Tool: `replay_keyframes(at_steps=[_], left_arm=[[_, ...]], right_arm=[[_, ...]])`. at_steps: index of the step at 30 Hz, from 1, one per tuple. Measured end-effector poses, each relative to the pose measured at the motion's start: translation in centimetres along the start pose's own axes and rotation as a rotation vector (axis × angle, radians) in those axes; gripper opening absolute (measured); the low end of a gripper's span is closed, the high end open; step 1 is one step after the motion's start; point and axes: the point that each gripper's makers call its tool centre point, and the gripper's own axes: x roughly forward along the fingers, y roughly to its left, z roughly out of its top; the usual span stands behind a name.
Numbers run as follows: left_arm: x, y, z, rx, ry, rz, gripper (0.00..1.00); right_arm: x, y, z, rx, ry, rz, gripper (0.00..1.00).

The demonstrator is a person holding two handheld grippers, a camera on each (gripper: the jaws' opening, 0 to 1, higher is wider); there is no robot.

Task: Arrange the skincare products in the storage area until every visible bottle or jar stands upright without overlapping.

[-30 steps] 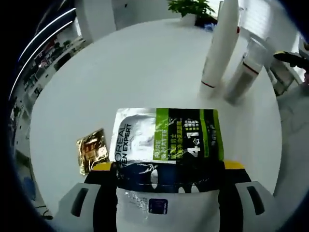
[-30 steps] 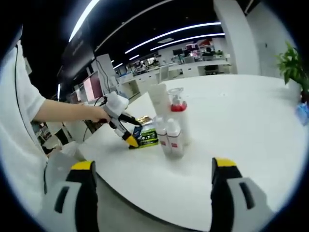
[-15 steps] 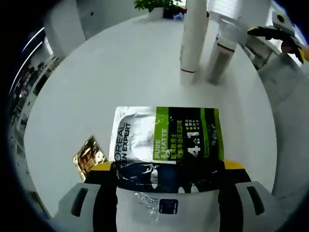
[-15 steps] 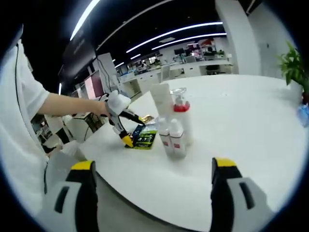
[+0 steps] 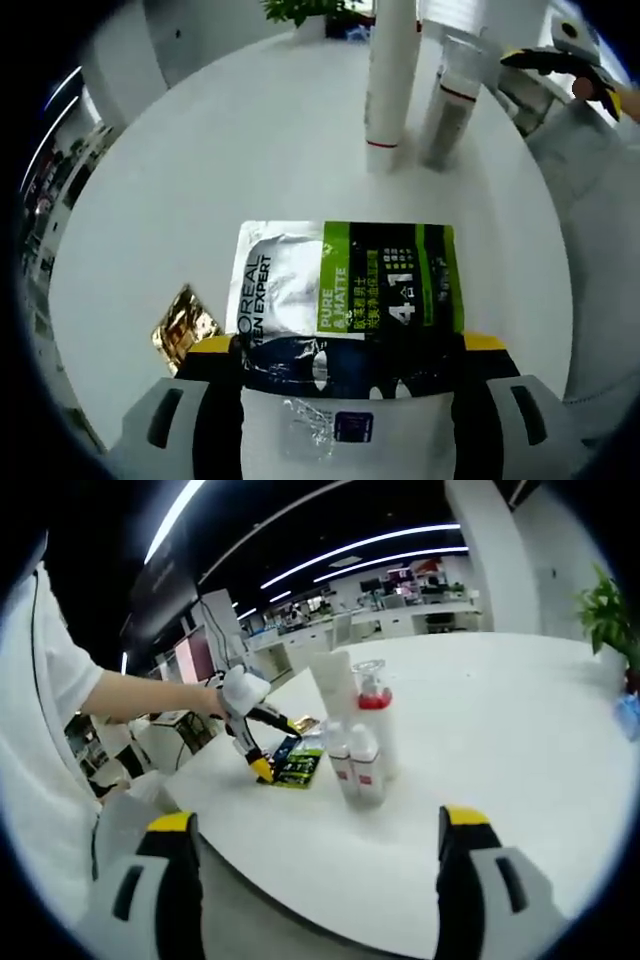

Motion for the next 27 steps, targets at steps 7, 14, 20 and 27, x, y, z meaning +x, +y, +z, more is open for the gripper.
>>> replay_keyframes(at_steps=[7, 14, 20, 27], left_arm=[[-0.9, 0.3, 0.7, -0.177, -0.057, 0.088, 0.76], [-2.0, 0.2, 0.8, -0.515, -0.106, 0.236, 0.81], [-2.2, -0.7, 2.4, -0.756, -0.225, 0.317, 0.91], [-1.1, -1.0, 2.5, -0.914, -0.212, 0.437, 0.97]], right_arm=[[-0.2, -0.2, 0.5, -0.003, -0.015, 0.003, 0.99], [-0.2, -0.1, 0.8, -0.008, -0.023, 0.022, 0.99], [0.0, 0.5, 0.9, -0.02, -0.023, 0.05, 0.99], [-0.1, 1.1, 0.9, -0.032, -0.017, 0.075, 0.99]])
